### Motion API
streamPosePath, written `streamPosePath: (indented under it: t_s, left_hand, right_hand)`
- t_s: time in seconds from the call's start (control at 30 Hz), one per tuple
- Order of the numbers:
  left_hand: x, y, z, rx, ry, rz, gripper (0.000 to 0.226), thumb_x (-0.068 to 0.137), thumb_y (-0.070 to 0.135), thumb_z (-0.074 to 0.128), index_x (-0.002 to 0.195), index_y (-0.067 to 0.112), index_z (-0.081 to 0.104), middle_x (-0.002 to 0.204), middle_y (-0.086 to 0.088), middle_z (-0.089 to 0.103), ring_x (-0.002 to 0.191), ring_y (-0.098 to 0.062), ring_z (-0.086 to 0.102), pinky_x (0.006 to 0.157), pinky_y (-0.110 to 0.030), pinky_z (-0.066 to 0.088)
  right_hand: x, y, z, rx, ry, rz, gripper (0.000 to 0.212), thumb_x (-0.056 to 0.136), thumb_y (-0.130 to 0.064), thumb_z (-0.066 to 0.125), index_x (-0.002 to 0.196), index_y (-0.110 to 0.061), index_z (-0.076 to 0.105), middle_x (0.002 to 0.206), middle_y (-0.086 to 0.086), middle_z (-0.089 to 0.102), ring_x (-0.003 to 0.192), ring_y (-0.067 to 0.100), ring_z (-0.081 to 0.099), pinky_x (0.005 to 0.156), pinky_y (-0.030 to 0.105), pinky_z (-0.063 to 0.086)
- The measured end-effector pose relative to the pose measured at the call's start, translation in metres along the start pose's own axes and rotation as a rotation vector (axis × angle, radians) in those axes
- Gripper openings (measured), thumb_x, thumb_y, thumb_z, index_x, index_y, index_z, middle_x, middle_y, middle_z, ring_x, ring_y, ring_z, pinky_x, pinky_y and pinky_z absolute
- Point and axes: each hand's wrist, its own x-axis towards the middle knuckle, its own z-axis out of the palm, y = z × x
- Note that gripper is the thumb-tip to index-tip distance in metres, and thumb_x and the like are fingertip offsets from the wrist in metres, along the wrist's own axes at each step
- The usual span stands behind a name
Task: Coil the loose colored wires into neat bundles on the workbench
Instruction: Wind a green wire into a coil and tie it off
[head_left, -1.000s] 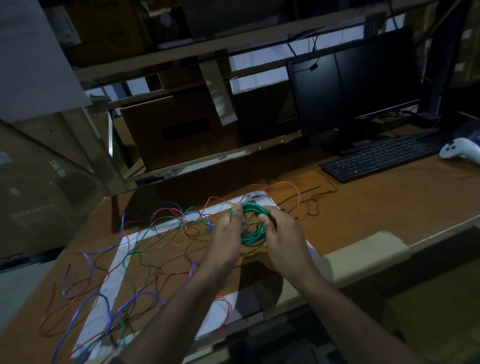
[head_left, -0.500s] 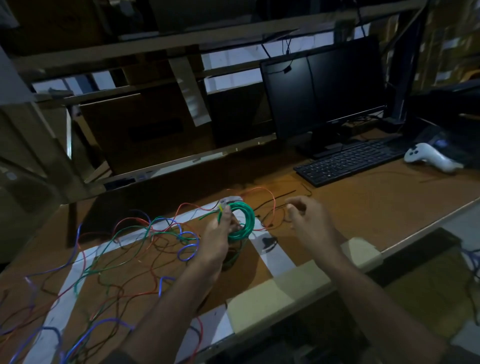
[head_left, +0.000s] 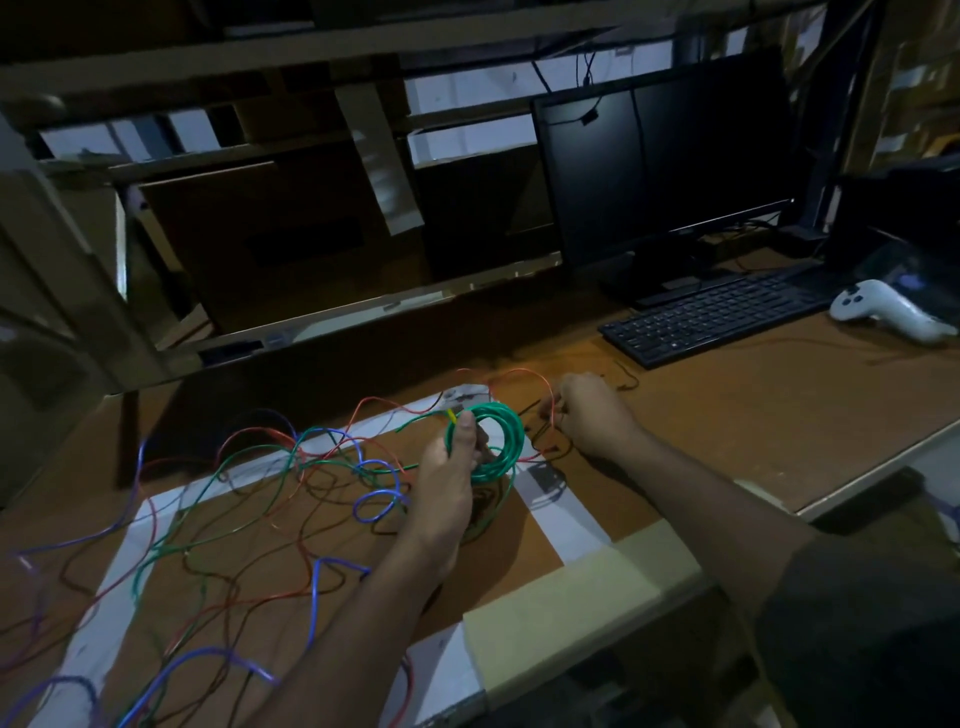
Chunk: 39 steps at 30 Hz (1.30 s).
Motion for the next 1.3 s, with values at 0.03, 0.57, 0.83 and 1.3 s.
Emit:
streamPosePath:
  t_s: [0.03,0.57,0.83,1.3]
  left_hand:
    - [0.0,0.0,0.0,-0.012,-0.005,-0.006,0.057,0.095,0.071,0.044,0.121,0.024,0.065,0.119,-0.005,0.072,0.117,-0.022,0.065,0.103,-0.044,0.048]
    - [0.003,0.003,-0.004,-0.155,0.004,0.01,0.048,0.094,0.068,0.053,0.105,0.025,0.071,0.115,-0.014,0.074,0.12,-0.041,0.063,0.112,-0.058,0.044]
    - [0.005,0.0,-0.004,-0.202,0.025,0.038,0.035,0.083,0.076,0.059,0.078,0.044,0.072,0.11,-0.016,0.071,0.119,-0.044,0.061,0.112,-0.062,0.042]
    - [-0.004,0.017,-0.007,-0.286,0.112,0.119,0.037,0.093,0.062,0.062,0.097,0.03,0.079,0.115,-0.019,0.073,0.12,-0.044,0.062,0.109,-0.061,0.045]
  right_hand:
    - [0.001,0.001,0.002,-0.016,-0.002,-0.015,0.013,0.092,-0.013,0.071,0.092,-0.025,0.075,0.093,-0.004,0.07,0.096,0.012,0.06,0.079,0.035,0.055]
    - [-0.009,0.001,-0.006,-0.266,0.334,-0.142,0.033,0.083,0.003,0.071,0.11,-0.016,0.067,0.105,0.005,0.052,0.1,0.023,0.047,0.073,0.033,0.049]
    - [-0.009,0.008,-0.017,-0.183,0.491,-0.089,0.027,0.088,0.01,0.062,0.109,-0.006,0.069,0.112,0.01,0.053,0.106,0.025,0.05,0.079,0.032,0.051]
    - [-0.049,-0.071,-0.041,1.331,0.335,0.005,0.018,0.102,0.003,0.052,0.108,-0.008,0.066,0.106,0.015,0.073,0.099,0.023,0.074,0.083,0.026,0.059]
